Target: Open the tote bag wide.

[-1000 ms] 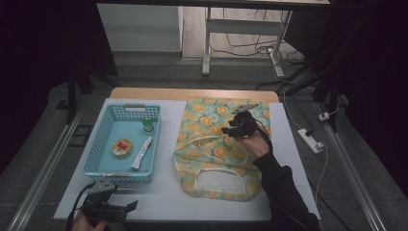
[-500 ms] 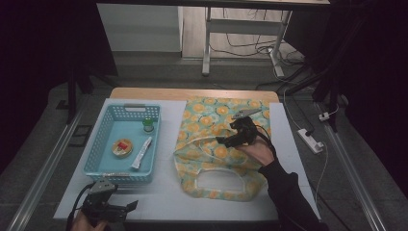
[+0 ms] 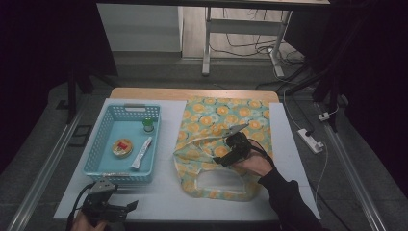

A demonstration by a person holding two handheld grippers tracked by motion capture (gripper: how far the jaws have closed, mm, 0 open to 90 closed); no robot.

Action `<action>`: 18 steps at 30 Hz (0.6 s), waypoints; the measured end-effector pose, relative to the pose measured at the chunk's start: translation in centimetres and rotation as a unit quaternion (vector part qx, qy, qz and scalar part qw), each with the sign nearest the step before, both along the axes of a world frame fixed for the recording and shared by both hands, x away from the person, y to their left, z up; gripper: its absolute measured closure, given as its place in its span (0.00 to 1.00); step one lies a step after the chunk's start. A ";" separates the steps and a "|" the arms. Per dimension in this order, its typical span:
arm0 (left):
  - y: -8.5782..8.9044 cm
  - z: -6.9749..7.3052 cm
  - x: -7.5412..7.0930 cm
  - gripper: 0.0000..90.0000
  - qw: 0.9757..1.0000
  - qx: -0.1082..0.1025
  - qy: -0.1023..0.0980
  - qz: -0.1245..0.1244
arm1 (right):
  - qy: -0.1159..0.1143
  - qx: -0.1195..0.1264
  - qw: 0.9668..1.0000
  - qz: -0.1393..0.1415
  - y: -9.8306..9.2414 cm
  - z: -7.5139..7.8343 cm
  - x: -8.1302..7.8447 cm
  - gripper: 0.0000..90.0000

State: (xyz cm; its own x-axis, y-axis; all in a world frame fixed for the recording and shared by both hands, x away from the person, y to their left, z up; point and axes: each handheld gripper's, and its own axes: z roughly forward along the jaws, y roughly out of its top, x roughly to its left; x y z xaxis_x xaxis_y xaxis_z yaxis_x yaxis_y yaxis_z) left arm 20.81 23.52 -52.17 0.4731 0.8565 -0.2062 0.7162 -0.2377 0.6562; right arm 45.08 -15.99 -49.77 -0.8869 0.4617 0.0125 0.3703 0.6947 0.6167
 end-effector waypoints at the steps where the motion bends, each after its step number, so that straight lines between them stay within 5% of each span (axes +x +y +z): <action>1: 0.0 0.0 0.0 0.04 1.000 -0.001 0.000 0.001 | 0.001 -0.003 1.000 0.001 -0.1 -0.4 0.0 0.00; 8: 0.0 0.0 0.0 0.04 1.000 0.000 0.000 0.000 | 0.011 -0.035 0.999 0.002 -0.4 -2.4 0.0 0.02; 11: 0.0 0.0 0.0 0.04 1.000 0.000 0.000 0.000 | -0.002 -0.041 0.999 0.005 -0.4 -2.7 -0.3 0.06; 15: 0.0 0.0 0.0 0.04 1.000 0.001 0.000 0.000 | -0.006 -0.035 0.999 0.014 -0.7 -2.2 -0.6 0.28; 17: 0.0 0.0 0.0 0.04 1.000 0.001 0.000 0.001 | -0.006 -0.028 0.999 0.021 -1.0 -2.0 -0.8 0.49; 18: -0.1 0.0 0.0 0.04 1.000 0.001 0.000 0.001 | -0.006 -0.028 0.999 0.021 -1.0 -2.0 -0.8 0.49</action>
State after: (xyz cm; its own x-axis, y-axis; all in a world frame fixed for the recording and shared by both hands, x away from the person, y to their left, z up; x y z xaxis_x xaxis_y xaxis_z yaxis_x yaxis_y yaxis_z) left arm 20.82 23.47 -52.17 0.4723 0.8576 -0.2036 0.7163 -0.2388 0.6557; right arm 44.32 -16.94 -51.74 -0.9056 0.4235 -0.0240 0.3322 0.7432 0.5807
